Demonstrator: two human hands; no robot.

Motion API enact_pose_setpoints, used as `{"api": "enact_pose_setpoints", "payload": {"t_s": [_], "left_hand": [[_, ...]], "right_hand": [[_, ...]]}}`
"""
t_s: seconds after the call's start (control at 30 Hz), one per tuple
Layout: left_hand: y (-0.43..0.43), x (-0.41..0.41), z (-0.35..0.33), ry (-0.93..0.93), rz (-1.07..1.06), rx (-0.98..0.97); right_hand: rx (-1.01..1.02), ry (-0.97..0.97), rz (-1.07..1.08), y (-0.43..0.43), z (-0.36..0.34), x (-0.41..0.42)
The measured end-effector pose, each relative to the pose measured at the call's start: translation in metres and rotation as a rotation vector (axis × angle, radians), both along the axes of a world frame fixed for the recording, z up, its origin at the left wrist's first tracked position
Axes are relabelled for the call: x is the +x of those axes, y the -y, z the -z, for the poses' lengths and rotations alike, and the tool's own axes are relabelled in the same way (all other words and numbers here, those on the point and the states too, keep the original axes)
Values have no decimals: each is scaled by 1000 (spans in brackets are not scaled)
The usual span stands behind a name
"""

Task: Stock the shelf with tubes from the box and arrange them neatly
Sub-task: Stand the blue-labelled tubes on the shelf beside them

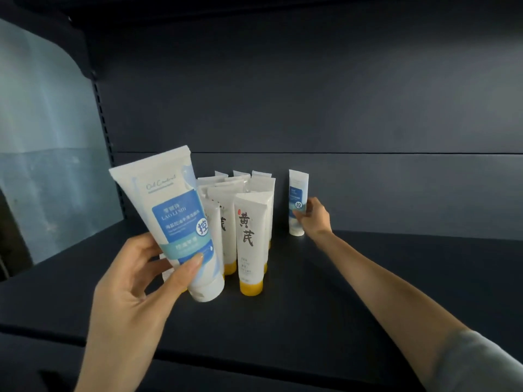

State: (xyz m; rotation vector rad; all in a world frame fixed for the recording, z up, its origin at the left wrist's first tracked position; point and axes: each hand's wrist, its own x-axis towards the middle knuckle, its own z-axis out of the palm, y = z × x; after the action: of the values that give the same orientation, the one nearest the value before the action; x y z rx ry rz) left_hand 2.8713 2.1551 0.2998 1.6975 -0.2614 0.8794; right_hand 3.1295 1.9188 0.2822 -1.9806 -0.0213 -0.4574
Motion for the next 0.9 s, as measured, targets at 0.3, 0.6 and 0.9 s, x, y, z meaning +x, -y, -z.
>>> {"api": "enact_pose_setpoints", "payload": {"t_s": [0.3,0.6,0.9], "left_hand": [[23,-16,-17,1,139,-72],[46,-10,-34,-112,336,-116],[74,5,-35,-189,401,-45]], "right_hand": [[-28,-23,47,6,-16,-17],[207,-28,-319,19,-58,-102],[105,-93,-861,31,-44,-210]]}}
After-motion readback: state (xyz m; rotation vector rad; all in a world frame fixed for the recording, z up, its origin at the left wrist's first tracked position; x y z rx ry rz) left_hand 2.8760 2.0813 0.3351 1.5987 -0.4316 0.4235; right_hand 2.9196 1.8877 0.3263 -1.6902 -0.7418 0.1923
